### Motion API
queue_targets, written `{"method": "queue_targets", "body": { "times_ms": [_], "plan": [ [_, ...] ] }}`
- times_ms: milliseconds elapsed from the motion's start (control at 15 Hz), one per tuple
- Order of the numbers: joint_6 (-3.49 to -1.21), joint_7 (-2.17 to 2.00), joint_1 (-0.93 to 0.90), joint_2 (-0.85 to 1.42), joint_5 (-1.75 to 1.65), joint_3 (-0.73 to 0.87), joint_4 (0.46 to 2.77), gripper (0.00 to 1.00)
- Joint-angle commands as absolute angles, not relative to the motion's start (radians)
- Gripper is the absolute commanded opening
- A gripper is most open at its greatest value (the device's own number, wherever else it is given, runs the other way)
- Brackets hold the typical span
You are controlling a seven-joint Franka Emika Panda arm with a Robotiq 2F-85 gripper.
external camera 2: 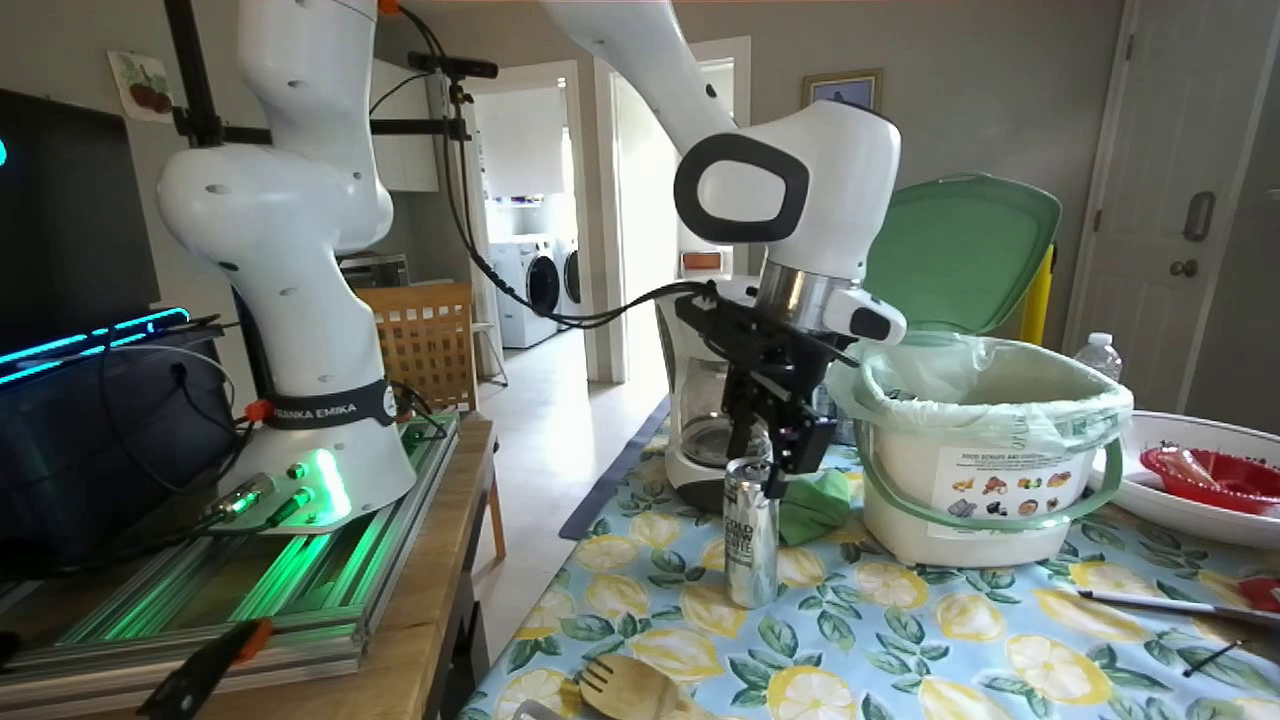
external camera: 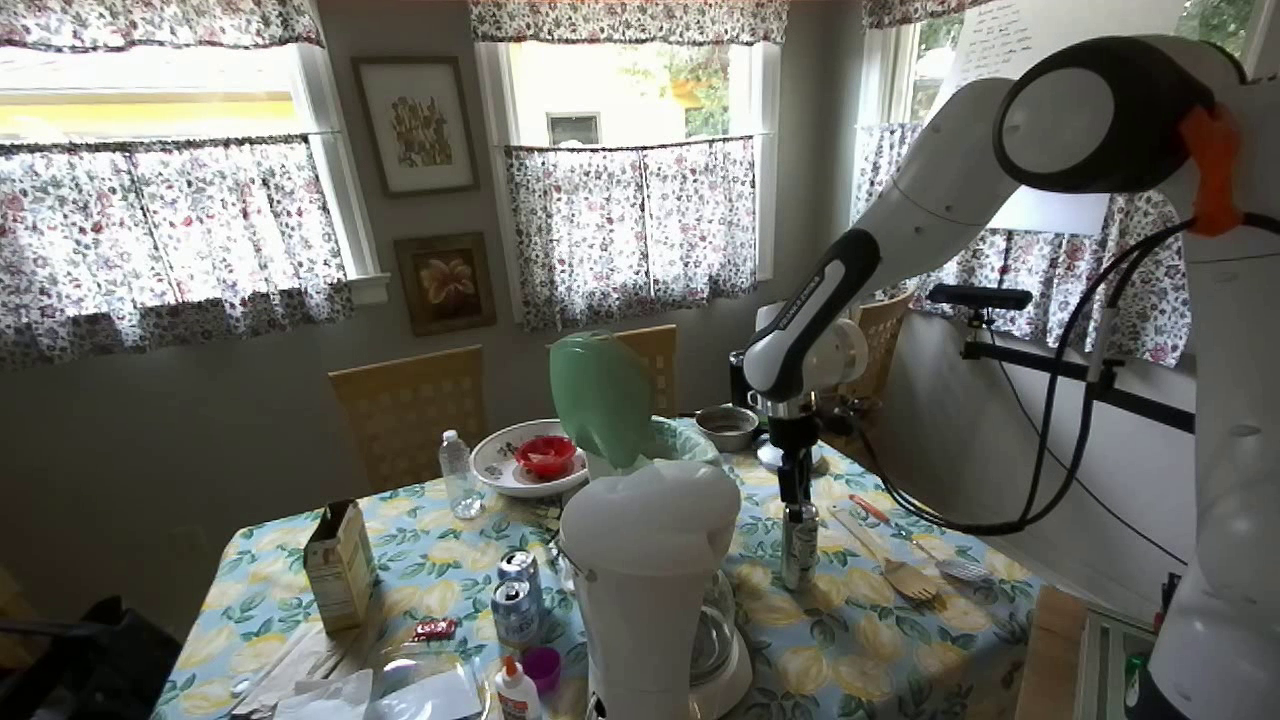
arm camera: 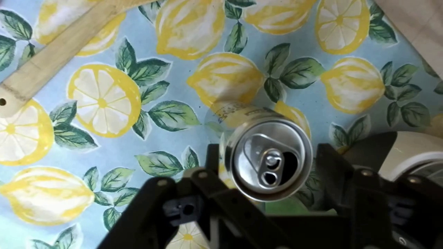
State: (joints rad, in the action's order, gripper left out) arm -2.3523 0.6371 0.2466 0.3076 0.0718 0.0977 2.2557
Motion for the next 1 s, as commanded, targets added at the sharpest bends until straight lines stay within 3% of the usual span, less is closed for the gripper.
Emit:
{"method": "queue_targets", "body": {
  "times_ms": [0, 67, 933],
  "plan": [
    [-2.362, 0.656, 0.256, 0.308, 0.064, 0.09, 2.269, 0.44],
    [-2.363, 0.656, 0.256, 0.307, 0.063, 0.091, 2.27, 0.37],
    [-2.402, 0.663, 0.253, 0.177, 0.034, 0.117, 2.273, 0.37]
  ]
}}
